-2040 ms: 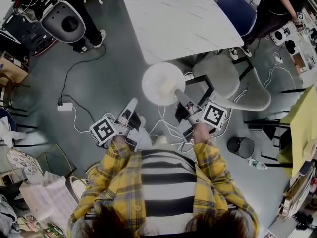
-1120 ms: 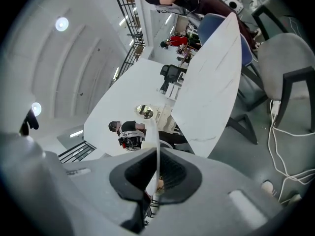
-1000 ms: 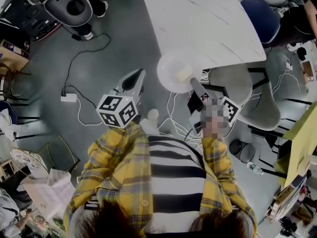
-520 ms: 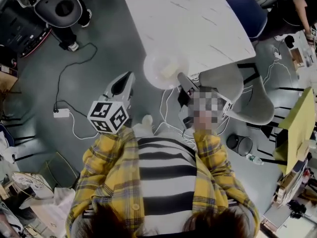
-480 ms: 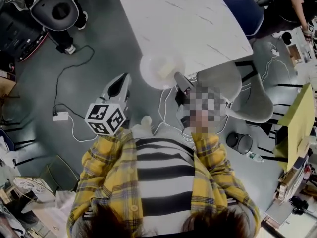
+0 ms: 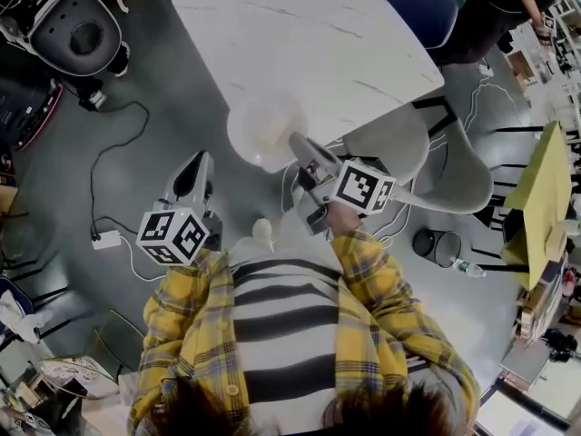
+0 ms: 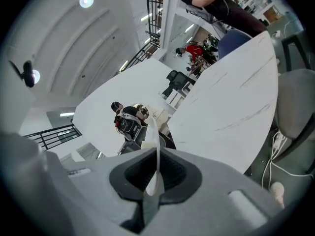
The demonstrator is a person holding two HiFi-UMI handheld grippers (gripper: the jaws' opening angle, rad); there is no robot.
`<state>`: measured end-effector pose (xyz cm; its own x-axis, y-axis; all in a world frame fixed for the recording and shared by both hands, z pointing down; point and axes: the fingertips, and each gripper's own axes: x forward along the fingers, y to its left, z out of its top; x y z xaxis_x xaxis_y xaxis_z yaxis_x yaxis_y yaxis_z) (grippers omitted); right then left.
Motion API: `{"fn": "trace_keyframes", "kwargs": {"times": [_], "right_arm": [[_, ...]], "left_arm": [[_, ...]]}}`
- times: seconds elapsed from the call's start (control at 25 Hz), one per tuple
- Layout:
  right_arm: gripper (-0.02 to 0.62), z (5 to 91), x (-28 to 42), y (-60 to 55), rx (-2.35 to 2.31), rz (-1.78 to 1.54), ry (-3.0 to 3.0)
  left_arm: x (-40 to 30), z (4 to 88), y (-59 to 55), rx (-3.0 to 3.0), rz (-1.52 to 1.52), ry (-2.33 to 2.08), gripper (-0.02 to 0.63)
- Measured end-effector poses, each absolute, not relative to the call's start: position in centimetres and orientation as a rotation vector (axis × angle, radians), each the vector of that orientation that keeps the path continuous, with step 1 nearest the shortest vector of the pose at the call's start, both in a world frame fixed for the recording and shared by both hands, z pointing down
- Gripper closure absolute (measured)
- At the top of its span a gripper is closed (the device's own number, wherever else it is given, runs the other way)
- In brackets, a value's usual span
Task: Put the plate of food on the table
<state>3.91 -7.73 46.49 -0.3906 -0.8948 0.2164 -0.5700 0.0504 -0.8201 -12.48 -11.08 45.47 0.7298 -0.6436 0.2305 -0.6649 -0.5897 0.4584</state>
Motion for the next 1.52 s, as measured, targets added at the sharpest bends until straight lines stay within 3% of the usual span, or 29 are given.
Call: {"fn": "trace_keyframes", "kwargs": {"times": [1.52], "right_arm": [[0.591,50.5,15.3,-23.3,-1.273,-1.53,1.814]], "left_arm": [[-1.4,47.0,-22.1,2.261,0.144,-1.115,0.609]]}}
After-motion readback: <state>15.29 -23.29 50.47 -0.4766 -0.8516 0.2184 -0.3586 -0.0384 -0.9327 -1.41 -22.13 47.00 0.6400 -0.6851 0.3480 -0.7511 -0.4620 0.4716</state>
